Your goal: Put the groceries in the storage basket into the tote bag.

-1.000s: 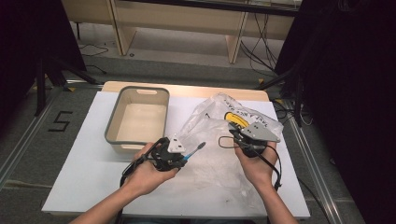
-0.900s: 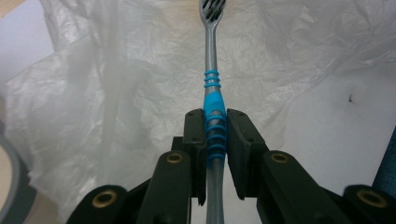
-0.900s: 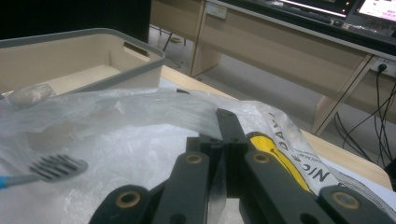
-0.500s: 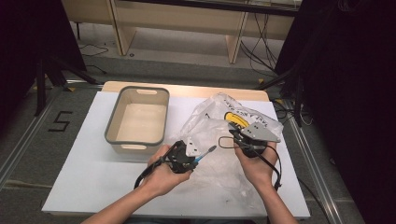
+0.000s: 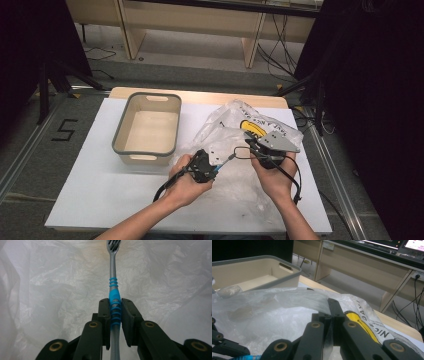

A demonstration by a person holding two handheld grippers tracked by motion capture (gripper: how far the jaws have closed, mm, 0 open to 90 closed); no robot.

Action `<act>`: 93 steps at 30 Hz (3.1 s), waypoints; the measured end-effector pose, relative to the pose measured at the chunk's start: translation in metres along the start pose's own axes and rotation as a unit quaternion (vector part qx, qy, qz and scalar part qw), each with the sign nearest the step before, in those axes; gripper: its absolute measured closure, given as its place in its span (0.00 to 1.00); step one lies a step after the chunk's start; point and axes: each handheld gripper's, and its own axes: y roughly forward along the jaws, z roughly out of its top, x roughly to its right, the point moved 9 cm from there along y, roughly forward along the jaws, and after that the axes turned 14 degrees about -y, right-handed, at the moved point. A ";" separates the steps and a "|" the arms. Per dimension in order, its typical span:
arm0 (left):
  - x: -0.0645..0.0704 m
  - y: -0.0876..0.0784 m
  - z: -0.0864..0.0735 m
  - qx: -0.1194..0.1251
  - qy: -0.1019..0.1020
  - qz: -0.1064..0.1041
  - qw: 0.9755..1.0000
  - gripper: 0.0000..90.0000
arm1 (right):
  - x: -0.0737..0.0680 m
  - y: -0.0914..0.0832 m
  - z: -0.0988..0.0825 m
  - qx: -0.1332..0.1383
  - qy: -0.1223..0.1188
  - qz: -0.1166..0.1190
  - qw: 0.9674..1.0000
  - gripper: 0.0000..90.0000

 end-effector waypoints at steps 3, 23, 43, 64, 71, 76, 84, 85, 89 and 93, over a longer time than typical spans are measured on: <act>0.001 0.004 0.003 0.003 0.000 0.001 1.000 0.87 | 0.000 0.000 0.000 -0.001 0.001 0.001 1.000 1.00; 0.006 0.026 0.013 0.014 0.016 0.007 1.000 0.87 | 0.000 0.000 -0.001 -0.002 0.002 0.002 1.000 1.00; 0.008 0.037 0.027 0.044 0.051 0.023 0.997 0.86 | 0.001 0.000 -0.001 -0.001 0.003 0.000 1.000 1.00; 0.010 0.045 0.034 0.070 0.073 0.021 0.995 0.85 | 0.001 0.000 0.000 0.000 0.003 0.000 1.000 1.00; 0.012 0.041 0.035 0.079 0.066 0.012 0.995 0.75 | 0.002 -0.001 -0.001 0.000 0.003 0.000 1.000 1.00; 0.010 0.035 0.032 0.074 0.070 0.017 0.995 0.67 | 0.002 -0.001 -0.001 0.000 0.003 0.000 1.000 1.00; 0.018 0.013 0.022 0.072 0.035 -0.031 0.996 0.60 | 0.002 -0.001 -0.001 -0.001 0.003 -0.001 1.000 1.00; 0.018 0.008 0.020 0.074 0.033 -0.035 0.996 0.59 | 0.003 -0.001 -0.001 -0.001 0.003 0.000 1.000 1.00; 0.014 -0.010 0.013 0.079 0.030 -0.033 0.996 0.57 | 0.002 -0.002 -0.002 -0.002 0.004 0.000 1.000 1.00; 0.006 -0.027 0.004 0.085 0.022 -0.028 0.996 0.55 | 0.002 -0.002 -0.002 -0.002 0.003 0.000 1.000 1.00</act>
